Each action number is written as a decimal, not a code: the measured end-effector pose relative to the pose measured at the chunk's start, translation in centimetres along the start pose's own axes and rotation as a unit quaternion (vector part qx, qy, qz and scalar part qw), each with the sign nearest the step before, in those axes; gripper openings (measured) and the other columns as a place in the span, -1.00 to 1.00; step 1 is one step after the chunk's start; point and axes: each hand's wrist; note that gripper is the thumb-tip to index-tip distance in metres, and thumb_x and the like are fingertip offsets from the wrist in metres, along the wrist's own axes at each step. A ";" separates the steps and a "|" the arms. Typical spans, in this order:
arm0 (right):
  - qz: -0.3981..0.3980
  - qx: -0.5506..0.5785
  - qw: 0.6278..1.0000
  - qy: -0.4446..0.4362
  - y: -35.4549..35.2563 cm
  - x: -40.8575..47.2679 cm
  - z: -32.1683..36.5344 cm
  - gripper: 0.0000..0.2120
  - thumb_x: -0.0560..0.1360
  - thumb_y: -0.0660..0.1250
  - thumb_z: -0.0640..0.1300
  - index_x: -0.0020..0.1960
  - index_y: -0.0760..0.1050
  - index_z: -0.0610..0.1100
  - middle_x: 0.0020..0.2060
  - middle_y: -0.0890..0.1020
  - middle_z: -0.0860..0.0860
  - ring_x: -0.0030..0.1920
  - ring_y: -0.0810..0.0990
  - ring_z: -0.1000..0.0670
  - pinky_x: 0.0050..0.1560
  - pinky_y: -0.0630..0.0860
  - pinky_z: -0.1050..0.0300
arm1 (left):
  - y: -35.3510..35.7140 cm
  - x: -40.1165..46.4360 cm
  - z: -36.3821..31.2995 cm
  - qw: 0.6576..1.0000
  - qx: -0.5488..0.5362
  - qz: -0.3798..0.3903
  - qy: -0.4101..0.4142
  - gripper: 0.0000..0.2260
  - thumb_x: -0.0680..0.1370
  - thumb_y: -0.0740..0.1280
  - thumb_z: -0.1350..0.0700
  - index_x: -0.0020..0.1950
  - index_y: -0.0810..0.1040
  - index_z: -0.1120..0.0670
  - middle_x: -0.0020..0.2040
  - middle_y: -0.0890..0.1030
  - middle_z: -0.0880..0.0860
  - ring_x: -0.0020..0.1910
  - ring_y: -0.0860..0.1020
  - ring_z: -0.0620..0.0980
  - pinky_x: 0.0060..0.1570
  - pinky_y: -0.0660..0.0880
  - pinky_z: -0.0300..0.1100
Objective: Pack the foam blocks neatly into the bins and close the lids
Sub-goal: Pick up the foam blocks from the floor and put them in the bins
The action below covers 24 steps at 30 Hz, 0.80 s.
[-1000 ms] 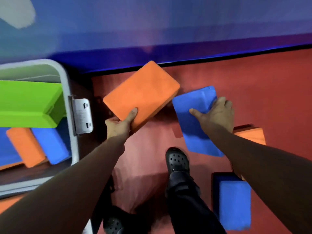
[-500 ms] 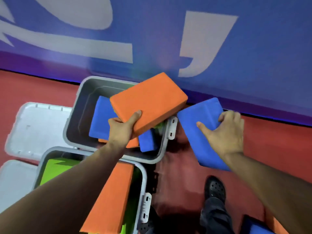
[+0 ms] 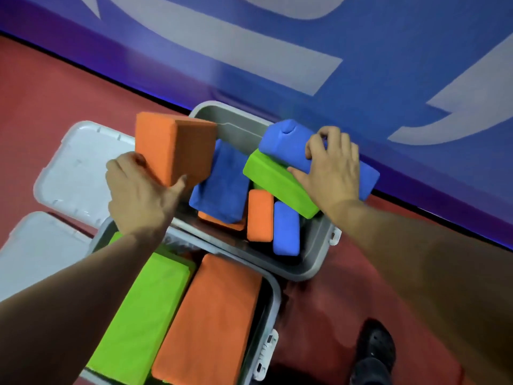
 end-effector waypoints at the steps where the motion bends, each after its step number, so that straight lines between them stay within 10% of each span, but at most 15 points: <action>1: 0.008 -0.002 1.000 -0.011 1.1 -0.1 0.5 -0.60 0.38 0.53 0.10 -0.04 0.39 -0.08 0.17 0.47 -0.10 0.10 0.46 -0.20 0.11 0.37 -0.08 | 0.2 0.1 0.1 1.000 0.009 0.003 0.029 -0.35 0.36 0.54 -0.19 0.24 0.36 0.13 0.23 0.41 0.18 0.26 0.38 0.19 -0.02 0.45 0.22; 7: 0.103 -0.016 0.993 -0.054 6.1 -4.2 2.7 -0.70 0.43 0.51 -0.05 0.08 0.53 -0.13 0.44 0.41 -0.11 0.39 0.40 -0.22 0.34 0.38 -0.14 | 3.2 0.5 1.8 0.972 0.094 -0.012 0.214 -0.51 0.39 0.51 0.05 0.20 0.39 0.19 0.16 0.44 0.32 0.08 0.42 0.31 0.03 0.39 0.14; 13: 0.151 -0.001 0.987 -0.048 6.5 -4.2 1.9 -0.60 0.50 0.42 -0.04 0.29 0.45 -0.07 0.64 0.03 -0.05 0.62 0.03 -0.13 0.59 0.06 -0.11 | 5.2 -0.3 1.2 0.910 0.180 0.179 0.327 -0.61 0.46 0.38 0.17 0.28 0.42 0.09 0.23 0.41 0.19 0.10 0.42 0.25 0.01 0.50 0.16; 18: 0.230 -0.003 0.972 -0.059 5.0 -3.4 1.2 -0.54 0.58 0.32 -0.02 0.45 0.35 0.04 0.64 -0.20 0.04 0.63 -0.17 -0.05 0.61 -0.07 -0.07 | 6.3 -3.1 0.6 0.878 0.191 0.367 0.240 -0.44 0.54 0.32 0.06 0.50 0.22 0.03 0.58 0.07 0.10 0.51 0.10 0.20 0.37 0.38 0.14; 24: 0.254 0.015 0.967 -0.020 3.5 -4.5 1.1 -0.41 0.61 0.27 0.08 0.59 0.20 0.03 0.63 -0.24 0.01 0.63 -0.22 -0.08 0.61 -0.10 -0.06 | 5.4 -2.8 0.9 0.881 0.150 0.390 0.221 -0.43 0.58 0.33 -0.17 0.54 0.26 -0.11 0.66 -0.05 0.02 0.60 -0.03 0.13 0.50 0.25 0.20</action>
Point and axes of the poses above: each hand's wrist, its own x-axis towards the middle knuckle, its own y-axis out of the palm, z = x × y
